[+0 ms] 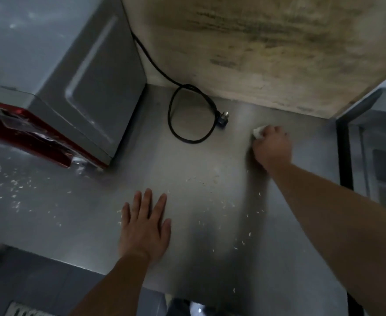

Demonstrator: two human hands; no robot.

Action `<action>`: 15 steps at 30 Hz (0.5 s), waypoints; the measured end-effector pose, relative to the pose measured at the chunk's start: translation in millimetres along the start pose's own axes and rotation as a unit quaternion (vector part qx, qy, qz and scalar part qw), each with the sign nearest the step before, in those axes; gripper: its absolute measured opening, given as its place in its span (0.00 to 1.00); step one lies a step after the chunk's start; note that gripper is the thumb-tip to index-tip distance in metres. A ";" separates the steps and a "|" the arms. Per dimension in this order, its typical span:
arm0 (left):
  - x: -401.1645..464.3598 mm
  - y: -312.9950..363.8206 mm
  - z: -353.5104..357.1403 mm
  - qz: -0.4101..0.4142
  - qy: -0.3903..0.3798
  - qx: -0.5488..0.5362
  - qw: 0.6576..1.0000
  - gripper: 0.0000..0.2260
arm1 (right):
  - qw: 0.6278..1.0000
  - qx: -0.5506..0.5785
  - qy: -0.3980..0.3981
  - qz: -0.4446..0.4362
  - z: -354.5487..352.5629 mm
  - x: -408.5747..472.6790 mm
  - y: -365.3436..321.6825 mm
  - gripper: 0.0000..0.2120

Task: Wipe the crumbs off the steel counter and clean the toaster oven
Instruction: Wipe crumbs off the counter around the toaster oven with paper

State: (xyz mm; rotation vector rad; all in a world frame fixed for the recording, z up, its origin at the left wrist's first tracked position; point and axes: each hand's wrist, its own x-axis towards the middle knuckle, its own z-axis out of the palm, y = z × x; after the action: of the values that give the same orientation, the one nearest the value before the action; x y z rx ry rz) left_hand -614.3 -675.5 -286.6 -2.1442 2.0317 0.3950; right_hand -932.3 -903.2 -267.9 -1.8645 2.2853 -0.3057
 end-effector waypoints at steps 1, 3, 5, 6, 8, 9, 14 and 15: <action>0.1 -0.6 0.5 0.002 0.000 -0.001 1.000 0.29 | 1.000 -0.010 0.020 -0.002 9.2 -6.1 -6.6 0.22; 0.8 -1.6 1.4 0.003 0.005 -0.001 1.000 0.28 | 0.999 -0.018 0.040 -0.006 22.3 -22.5 -19.6 0.22; 1.9 -2.2 2.8 0.002 0.009 0.004 1.000 0.28 | 0.998 -0.008 0.040 -0.046 33.0 -43.7 -34.0 0.19; 2.4 -2.4 3.4 0.002 0.010 0.008 1.000 0.28 | 0.997 0.011 0.030 -0.075 36.8 -57.1 -42.2 0.18; 2.8 -2.9 4.3 0.002 0.012 0.013 1.000 0.28 | 0.988 0.051 -0.002 -0.143 42.7 -91.3 -57.9 0.16; 2.9 -3.0 4.1 0.002 0.014 0.012 1.000 0.28 | 0.981 0.067 -0.020 -0.179 44.8 -110.9 -64.4 0.16; 3.8 -5.2 1.1 0.002 0.016 0.000 1.000 0.28 | 0.927 0.122 -0.123 -0.333 34.5 -175.4 -78.4 0.18; 3.7 -5.7 1.2 0.005 0.018 -0.001 1.000 0.28 | 0.925 0.141 -0.128 -0.329 30.5 -174.1 -76.0 0.17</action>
State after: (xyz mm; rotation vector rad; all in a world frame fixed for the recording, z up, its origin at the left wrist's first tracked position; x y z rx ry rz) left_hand -608.6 -678.3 -289.2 -2.1590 2.0632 0.3629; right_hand -817.8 -748.9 -275.8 -2.2844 1.3137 -0.4176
